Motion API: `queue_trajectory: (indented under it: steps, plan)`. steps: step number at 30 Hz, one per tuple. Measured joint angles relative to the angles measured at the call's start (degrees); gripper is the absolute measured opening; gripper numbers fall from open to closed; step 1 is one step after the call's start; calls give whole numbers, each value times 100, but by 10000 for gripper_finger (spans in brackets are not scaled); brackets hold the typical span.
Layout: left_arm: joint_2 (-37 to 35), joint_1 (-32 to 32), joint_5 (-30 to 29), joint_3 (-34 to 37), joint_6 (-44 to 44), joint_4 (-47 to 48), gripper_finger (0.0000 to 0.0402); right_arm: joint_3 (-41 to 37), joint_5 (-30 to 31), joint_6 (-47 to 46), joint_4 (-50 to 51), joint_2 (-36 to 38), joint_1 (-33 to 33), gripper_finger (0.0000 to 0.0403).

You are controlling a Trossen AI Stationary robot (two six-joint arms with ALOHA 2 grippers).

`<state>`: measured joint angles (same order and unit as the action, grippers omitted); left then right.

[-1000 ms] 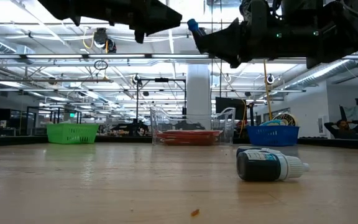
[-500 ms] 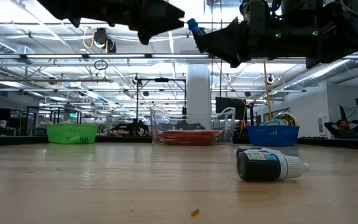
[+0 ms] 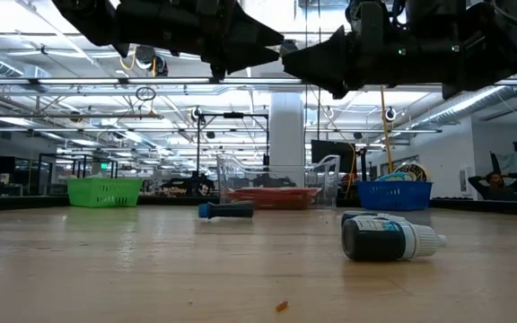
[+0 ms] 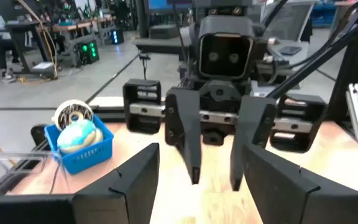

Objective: Pick & Place Food Item
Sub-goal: Put the blue food coloring bottle into the green bin

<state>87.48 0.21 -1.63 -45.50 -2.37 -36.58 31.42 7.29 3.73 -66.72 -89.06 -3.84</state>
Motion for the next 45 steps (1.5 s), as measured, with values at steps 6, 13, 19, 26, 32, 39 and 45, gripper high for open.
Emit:
queue_trajectory:
  steps: [6, 13, 19, 26, 32, 39, 45]
  plan:
    - [-267, 15, -2, 1, -25, 402, 228, 463, -56, -151, 1731, -5, -154, 105]
    - [-733, 15, -2, 0, -17, 632, 228, 1853, -878, 29, 4016, -779, 67, 121]
    - [-898, 15, 2, 0, -13, 1083, 228, 2319, -1335, 159, 4058, -1877, 243, 189]
    - [-889, 15, 0, 0, 25, 1441, 228, 2603, -1351, 299, 4045, -2554, 395, 227]
    - [-885, 15, 0, 0, 40, 1474, 228, 2605, -1358, 284, 4016, -2634, 456, 195]
    - [-887, 15, 0, 0, 62, 1460, 228, 2601, -1366, 299, 4033, -2634, 452, 120]
    - [-887, 15, 0, 0, 76, 1454, 228, 2596, -1332, 302, 4072, -2589, 455, 65]
